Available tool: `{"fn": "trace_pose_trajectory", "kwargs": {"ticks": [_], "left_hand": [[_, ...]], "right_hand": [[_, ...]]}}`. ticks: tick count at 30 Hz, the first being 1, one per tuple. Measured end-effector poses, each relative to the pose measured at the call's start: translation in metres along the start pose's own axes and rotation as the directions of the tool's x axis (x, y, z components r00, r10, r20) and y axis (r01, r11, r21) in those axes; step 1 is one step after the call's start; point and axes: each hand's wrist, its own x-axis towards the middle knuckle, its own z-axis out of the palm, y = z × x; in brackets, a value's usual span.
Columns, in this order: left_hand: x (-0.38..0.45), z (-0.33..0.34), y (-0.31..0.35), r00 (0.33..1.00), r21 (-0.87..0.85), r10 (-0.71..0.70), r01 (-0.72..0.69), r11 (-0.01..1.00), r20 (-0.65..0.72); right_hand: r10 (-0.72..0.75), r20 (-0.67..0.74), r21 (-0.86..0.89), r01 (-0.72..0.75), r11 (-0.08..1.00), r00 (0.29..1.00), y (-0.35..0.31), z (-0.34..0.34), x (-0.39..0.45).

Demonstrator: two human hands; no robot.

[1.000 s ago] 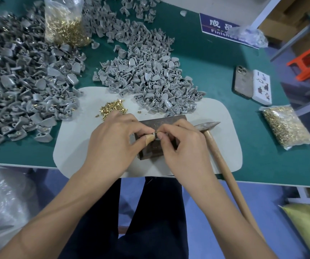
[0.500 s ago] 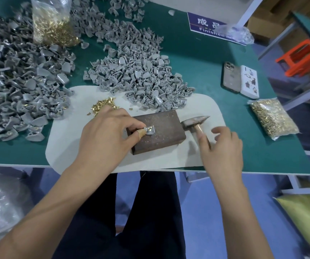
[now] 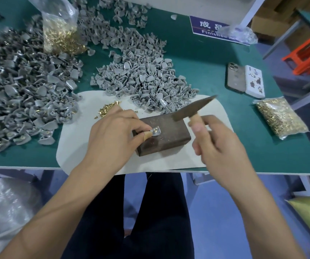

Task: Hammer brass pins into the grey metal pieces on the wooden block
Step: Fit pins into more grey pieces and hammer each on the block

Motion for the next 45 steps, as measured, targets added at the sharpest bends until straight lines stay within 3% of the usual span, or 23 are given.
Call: {"fn": "trace_pose_trajectory", "kwargs": {"ticks": [4, 8, 13, 17, 18, 21, 23, 26, 27, 31, 33, 36, 41, 43, 45], "left_hand": [[0.001, -0.002, 0.002, 1.0, 0.024, -0.003, 0.003, 1.0, 0.01], [0.001, -0.003, 0.004, 1.0, 0.02, -0.006, 0.006, 1.0, 0.007], [0.0, -0.004, 0.005, 1.0, 0.048, 0.009, -0.009, 0.999, -0.002], [0.0, -0.003, 0.004, 1.0, 0.023, -0.004, 0.004, 1.0, 0.0], [0.0, -0.003, 0.004, 1.0, 0.019, -0.008, 0.008, 1.0, -0.002], [0.0, -0.004, 0.005, 1.0, 0.033, 0.002, -0.002, 0.999, -0.003], [0.0, -0.004, 0.004, 1.0, 0.035, 0.001, -0.001, 0.999, 0.001], [0.001, -0.004, 0.003, 1.0, 0.028, -0.021, 0.02, 0.999, 0.012], [0.0, -0.003, 0.003, 1.0, 0.029, -0.019, 0.019, 0.999, 0.01], [-0.002, -0.002, 0.004, 1.0, 0.009, -0.012, 0.012, 1.0, -0.016], [-0.002, -0.003, 0.005, 1.0, 0.008, -0.017, 0.017, 1.0, -0.017], [-0.001, -0.003, 0.005, 1.0, 0.006, -0.013, 0.014, 1.0, -0.007], [0.002, -0.006, 0.005, 0.999, -0.007, -0.008, 0.008, 1.0, 0.033], [0.003, -0.007, 0.004, 0.999, -0.009, -0.006, 0.007, 1.0, 0.04], [0.004, -0.007, 0.003, 0.999, -0.006, -0.005, 0.005, 1.0, 0.043]], "right_hand": [[0.0, 0.022, -0.13, 0.002, 0.992, 1.0, -0.015, 0.023, -0.002], [-0.092, -0.176, -0.159, 0.064, 0.985, 0.98, -0.023, 0.024, -0.001], [-0.022, -0.071, -0.284, 0.001, 0.959, 0.997, -0.021, 0.029, -0.005], [-0.072, -0.285, -0.143, 0.032, 0.989, 0.956, -0.027, 0.019, -0.005], [-0.071, -0.266, -0.139, 0.034, 0.99, 0.961, -0.03, 0.023, -0.006], [-0.008, -0.029, -0.293, -0.001, 0.956, 1.0, -0.032, 0.033, -0.011], [-0.019, -0.046, -0.333, 0.002, 0.943, 0.999, -0.032, 0.027, -0.011], [-0.085, -0.255, -0.221, 0.027, 0.975, 0.963, -0.035, 0.02, -0.009], [-0.085, -0.267, -0.203, 0.031, 0.979, 0.96, -0.037, 0.023, -0.009], [0.036, -0.02, -0.317, -0.041, 0.947, 0.999, -0.033, 0.031, -0.013], [-0.02, -0.083, -0.35, -0.01, 0.937, 0.996, -0.033, 0.023, -0.013], [-0.098, -0.3, -0.187, 0.042, 0.981, 0.949, -0.035, 0.02, -0.014], [0.061, 0.0, -0.398, -0.056, 0.916, 0.998, -0.031, 0.029, -0.011], [0.016, -0.048, -0.421, -0.035, 0.906, 0.999, -0.03, 0.02, -0.008], [-0.06, -0.225, -0.309, -0.013, 0.951, 0.972, -0.033, 0.014, -0.009]]}}
